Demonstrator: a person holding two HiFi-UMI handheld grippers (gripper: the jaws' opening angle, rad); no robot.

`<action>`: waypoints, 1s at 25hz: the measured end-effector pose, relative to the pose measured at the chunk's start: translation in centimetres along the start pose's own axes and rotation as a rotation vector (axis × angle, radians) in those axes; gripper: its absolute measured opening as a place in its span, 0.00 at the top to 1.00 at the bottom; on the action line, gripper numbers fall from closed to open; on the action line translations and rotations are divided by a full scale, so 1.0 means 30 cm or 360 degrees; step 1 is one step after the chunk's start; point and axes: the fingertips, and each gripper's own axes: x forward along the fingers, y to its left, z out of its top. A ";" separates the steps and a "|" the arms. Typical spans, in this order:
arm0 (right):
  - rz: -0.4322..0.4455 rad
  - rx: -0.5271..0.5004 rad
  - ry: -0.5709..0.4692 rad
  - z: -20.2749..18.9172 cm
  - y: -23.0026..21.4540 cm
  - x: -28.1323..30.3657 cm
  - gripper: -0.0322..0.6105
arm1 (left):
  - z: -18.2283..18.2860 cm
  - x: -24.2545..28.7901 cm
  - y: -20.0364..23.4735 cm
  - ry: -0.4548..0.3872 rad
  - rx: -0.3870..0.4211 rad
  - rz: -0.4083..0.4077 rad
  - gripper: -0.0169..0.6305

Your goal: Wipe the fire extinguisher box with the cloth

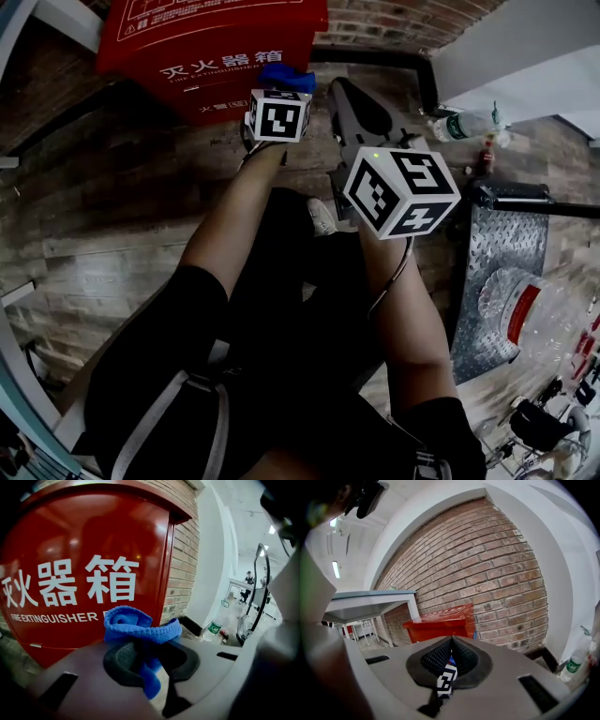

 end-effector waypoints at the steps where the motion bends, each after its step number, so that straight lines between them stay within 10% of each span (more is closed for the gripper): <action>1: 0.0001 0.0003 0.0001 -0.002 0.001 0.000 0.93 | -0.004 0.016 -0.006 0.0016 0.0010 -0.0003 0.85; 11: 0.0061 0.0019 0.0000 -0.004 0.046 0.008 0.93 | -0.126 0.099 0.032 0.0070 -0.0036 -0.0026 0.86; 25: 0.0138 0.0019 0.0030 -0.027 0.108 0.051 0.93 | -0.301 -0.030 0.493 0.0123 -0.0256 0.0352 0.86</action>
